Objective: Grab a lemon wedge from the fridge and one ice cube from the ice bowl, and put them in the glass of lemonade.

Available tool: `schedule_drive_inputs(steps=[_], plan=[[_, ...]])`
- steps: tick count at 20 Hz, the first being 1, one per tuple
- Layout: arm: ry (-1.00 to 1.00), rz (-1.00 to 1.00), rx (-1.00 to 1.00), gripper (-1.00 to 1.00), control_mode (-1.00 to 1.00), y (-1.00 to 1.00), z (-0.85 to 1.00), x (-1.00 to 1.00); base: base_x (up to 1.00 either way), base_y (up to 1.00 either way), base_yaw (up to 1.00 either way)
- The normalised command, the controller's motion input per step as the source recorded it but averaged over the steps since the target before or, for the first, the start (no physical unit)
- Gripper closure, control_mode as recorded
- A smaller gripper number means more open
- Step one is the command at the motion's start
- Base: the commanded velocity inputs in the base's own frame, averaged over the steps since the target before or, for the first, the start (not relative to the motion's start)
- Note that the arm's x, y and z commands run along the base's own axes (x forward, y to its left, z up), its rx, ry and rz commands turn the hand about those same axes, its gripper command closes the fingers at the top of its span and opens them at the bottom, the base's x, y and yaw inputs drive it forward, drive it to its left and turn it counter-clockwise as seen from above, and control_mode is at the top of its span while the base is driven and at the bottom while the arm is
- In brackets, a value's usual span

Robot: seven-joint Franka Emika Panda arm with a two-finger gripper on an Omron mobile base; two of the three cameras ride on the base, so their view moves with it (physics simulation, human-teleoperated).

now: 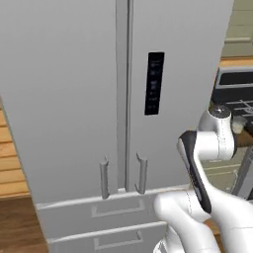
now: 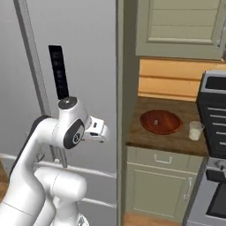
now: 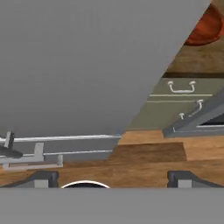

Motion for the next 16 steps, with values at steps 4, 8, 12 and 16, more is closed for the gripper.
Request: schedule_drive_inputs(steps=[4,8,12,16], plan=[[0.0,0.0,0.0,-1.0,1.0,0.0,0.0,0.0,-0.03,1.0,0.03],[0.0,0.0,0.0,-1.0,1.0,0.0,0.0,0.0,0.0,0.29,0.0],[0.0,0.0,0.0,-1.0,1.0,0.0,0.0,0.0,-0.6,0.0,0.0],[0.0,0.0,0.0,-1.0,1.0,0.0,0.0,0.0,-0.98,0.0,0.0]])
